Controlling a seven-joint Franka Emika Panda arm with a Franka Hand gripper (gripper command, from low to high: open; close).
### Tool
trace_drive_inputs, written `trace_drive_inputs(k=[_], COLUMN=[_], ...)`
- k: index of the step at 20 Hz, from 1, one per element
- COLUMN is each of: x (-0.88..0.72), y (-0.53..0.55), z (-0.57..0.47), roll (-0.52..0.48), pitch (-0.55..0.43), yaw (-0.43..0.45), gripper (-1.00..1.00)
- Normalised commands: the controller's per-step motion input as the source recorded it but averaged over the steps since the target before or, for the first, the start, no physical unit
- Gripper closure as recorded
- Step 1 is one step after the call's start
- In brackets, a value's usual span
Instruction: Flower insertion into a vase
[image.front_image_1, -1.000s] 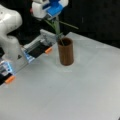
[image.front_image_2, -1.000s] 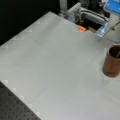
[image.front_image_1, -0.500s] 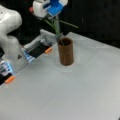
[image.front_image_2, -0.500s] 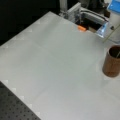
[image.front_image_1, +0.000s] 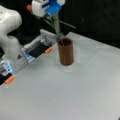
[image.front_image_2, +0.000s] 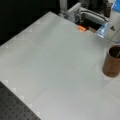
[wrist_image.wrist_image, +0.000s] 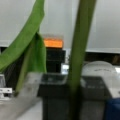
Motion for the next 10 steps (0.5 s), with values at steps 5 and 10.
trace_drive_inputs(k=[5,10], x=[-0.20,0.09], y=[-0.03,-0.06], z=[-0.08,-0.03], roll=[0.174,0.158], pitch=[0.273,0.440], yaw=[-0.057,-0.036], gripper=[1.00,1.00])
